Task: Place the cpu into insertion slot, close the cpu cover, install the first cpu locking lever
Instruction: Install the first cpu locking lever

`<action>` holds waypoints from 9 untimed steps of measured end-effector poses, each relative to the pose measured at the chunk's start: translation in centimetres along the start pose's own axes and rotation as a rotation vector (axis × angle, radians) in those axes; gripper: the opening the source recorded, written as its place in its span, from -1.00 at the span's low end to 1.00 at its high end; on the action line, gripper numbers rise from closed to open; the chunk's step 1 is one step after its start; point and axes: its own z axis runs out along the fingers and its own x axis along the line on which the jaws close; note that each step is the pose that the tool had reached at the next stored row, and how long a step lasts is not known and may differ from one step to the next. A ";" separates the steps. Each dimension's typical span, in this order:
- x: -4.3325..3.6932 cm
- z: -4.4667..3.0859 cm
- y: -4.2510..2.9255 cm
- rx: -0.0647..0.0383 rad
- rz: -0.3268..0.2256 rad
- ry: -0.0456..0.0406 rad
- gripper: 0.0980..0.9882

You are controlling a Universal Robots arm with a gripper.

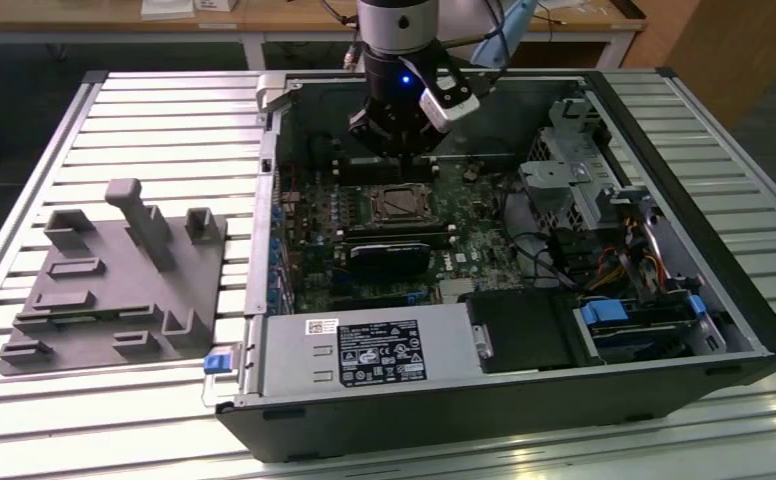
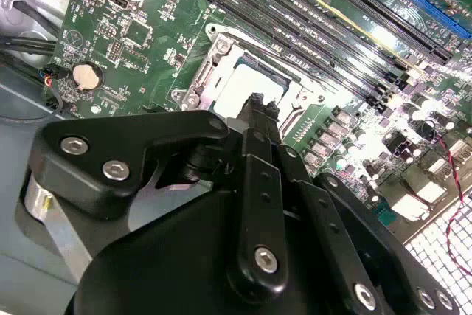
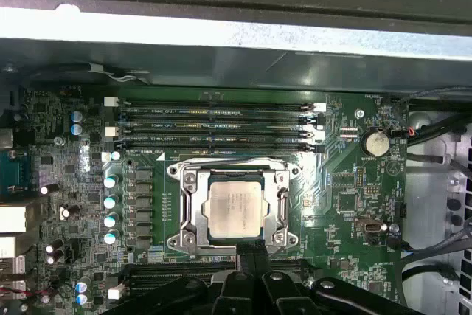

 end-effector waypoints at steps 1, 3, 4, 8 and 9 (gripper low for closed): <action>0.00 0.00 0.00 0.000 0.000 0.0000 -0.98; 0.00 0.00 0.00 -0.004 0.000 -0.0001 -0.98; 0.00 0.00 0.00 -0.004 0.000 0.0000 -0.98; 0.00 0.00 0.00 -0.009 0.001 0.0000 -0.98; 0.00 0.00 0.00 -0.011 0.001 0.0000 -0.98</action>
